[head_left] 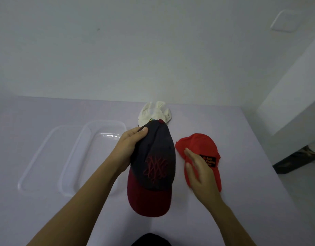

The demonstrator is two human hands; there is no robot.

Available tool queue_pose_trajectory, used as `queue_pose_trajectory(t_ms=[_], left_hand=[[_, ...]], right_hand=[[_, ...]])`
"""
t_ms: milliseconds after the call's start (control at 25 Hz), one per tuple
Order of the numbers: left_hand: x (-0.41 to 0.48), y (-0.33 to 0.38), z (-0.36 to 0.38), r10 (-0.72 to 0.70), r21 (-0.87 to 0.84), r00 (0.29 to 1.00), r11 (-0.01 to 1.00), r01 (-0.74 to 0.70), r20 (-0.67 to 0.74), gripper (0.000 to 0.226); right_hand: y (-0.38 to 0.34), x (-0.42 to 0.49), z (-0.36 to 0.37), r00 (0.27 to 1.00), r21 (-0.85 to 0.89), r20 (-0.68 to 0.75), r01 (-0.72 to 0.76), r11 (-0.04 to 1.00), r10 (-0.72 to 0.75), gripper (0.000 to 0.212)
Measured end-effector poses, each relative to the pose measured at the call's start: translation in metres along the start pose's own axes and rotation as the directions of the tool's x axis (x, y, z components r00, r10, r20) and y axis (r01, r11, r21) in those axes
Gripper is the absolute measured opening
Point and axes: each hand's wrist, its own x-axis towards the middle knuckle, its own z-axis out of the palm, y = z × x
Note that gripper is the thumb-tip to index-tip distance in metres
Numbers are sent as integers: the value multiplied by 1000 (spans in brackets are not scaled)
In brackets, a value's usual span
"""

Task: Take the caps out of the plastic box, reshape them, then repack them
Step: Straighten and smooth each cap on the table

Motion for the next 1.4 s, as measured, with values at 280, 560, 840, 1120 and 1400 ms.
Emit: queue_pose_trajectory(t_ms=[280, 560, 840, 1120, 1400], left_hand=[[10, -34, 8, 35, 289, 998, 957, -19, -51, 28], [50, -130, -28, -193, 645, 957, 708, 288, -216, 42], [83, -164, -51, -115, 617, 936, 724, 309, -333, 39], [71, -183, -46, -98, 372, 873, 878, 302, -477, 39], [92, -189, -49, -48, 334, 933, 926, 175, -356, 30]], right_hand=[[-2, 47, 22, 838, 568, 306, -542, 619, 452, 15], [93, 53, 73, 561, 279, 379, -827, 487, 736, 19], [117, 65, 84, 661, 84, 289, -738, 669, 693, 46], [131, 49, 98, 805, 107, 216, -582, 806, 553, 29], [130, 76, 120, 729, 474, 258, -668, 574, 634, 26]])
